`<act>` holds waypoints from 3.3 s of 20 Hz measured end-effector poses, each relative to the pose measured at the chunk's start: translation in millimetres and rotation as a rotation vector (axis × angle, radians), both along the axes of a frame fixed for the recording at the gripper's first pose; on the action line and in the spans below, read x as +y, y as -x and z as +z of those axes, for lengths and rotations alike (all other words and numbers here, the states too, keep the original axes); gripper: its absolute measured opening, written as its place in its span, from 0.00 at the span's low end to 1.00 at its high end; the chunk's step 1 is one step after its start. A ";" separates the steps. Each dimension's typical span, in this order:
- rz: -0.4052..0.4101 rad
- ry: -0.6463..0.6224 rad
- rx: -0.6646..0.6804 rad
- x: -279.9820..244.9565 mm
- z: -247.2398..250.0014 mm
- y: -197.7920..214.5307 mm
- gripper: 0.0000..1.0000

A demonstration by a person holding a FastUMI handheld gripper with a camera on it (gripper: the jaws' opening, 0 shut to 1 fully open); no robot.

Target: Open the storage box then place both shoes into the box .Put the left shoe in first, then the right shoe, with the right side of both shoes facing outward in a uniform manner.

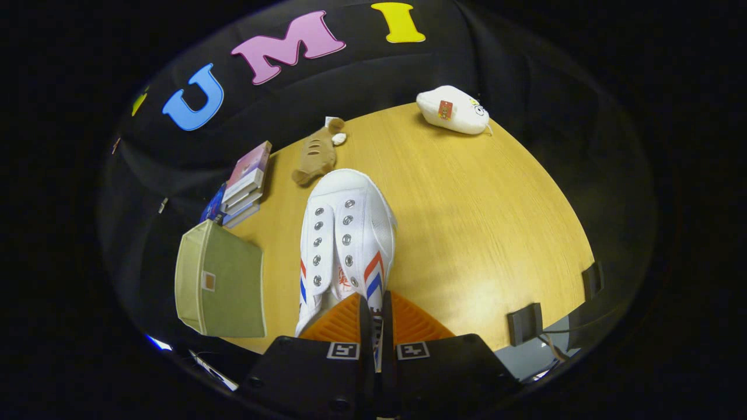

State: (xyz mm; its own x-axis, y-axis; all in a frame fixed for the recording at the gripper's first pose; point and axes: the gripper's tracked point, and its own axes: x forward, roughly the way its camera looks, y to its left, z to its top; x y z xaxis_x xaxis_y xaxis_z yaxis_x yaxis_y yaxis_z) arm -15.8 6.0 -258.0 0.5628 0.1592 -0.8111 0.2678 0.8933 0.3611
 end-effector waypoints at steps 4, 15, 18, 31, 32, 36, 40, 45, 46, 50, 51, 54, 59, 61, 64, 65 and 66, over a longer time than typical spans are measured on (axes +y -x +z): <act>0.011 -0.020 -0.040 61.1 34.6 -12.6 0.09; 0.162 -0.122 -0.100 246.8 90.9 -37.6 0.08; 0.183 -0.147 -0.087 280.9 90.1 -42.5 0.08; 0.181 -0.138 0.033 338.3 41.7 -61.1 0.34; 0.187 -0.177 0.007 345.5 50.8 -62.5 0.42; 0.165 -0.221 -0.085 334.2 89.2 -74.5 0.88; 0.139 -0.127 -0.202 283.3 116.7 -81.2 0.98; 0.110 0.041 -0.362 196.8 155.2 -78.8 0.99; 0.117 0.054 -0.382 184.3 163.7 -75.5 0.99; 0.115 0.151 -0.508 121.9 201.2 -77.0 0.99; 0.113 0.183 -0.549 106.0 210.6 -77.5 0.99; 0.131 0.277 -0.648 71.7 238.7 -58.3 0.99; 0.113 0.349 -0.802 19.9 267.8 -50.3 0.99; 0.116 0.328 -0.820 11.6 274.5 -44.7 0.98; 0.036 0.353 -0.810 -18.7 276.3 -46.9 0.98; -0.007 0.347 -0.801 -26.6 276.7 -45.6 0.98; -0.034 0.326 -0.796 -29.9 277.6 -42.5 0.98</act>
